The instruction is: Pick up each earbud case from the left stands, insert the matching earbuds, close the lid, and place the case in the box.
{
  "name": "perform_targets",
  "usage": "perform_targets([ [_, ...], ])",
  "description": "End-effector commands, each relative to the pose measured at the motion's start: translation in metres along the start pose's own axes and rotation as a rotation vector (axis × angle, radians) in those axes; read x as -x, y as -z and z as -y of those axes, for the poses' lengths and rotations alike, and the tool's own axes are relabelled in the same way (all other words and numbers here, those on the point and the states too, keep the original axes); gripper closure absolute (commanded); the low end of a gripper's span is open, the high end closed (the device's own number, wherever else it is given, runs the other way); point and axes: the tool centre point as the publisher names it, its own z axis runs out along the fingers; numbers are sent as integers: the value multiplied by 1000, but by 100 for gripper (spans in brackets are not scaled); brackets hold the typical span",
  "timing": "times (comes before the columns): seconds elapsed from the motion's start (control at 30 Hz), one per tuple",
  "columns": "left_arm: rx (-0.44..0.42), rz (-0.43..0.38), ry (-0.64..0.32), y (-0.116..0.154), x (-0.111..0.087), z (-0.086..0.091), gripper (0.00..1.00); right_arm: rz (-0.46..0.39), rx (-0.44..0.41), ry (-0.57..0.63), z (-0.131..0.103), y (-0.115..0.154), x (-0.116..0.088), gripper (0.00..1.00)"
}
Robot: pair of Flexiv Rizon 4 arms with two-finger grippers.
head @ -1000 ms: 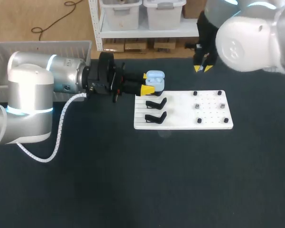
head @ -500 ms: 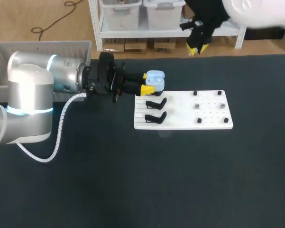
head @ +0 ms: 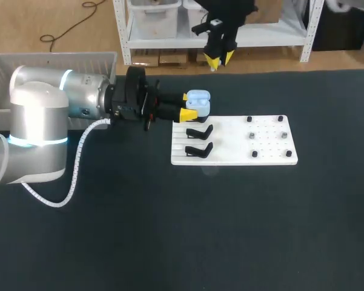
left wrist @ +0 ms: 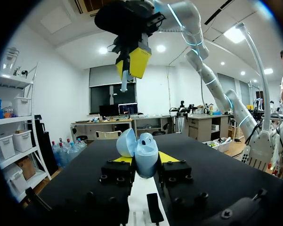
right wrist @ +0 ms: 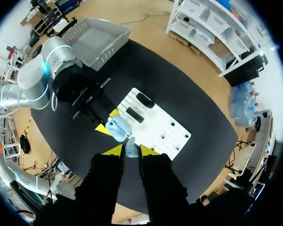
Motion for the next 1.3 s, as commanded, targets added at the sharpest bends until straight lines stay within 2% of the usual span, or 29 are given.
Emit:
perform_targets([
  [0.03,3,0,-1,0,0,1,100,-103,4,0,1,1,8,100],
  [0.4,3,0,-1,0,0,1,100,-103,4,0,1,1,8,100],
  [0.67,3,0,-1,0,0,1,100,-43,-49,10,-25,-4,-3,100],
  [0.83,3,0,-1,0,0,1,100,-10,-54,24,-39,-3,-10,100],
  [1.0,3,0,-1,0,0,1,100,-3,-53,44,-44,-10,-10,100],
  [1.3,3,0,-1,0,0,1,100,65,-26,74,-49,-18,-10,100],
])
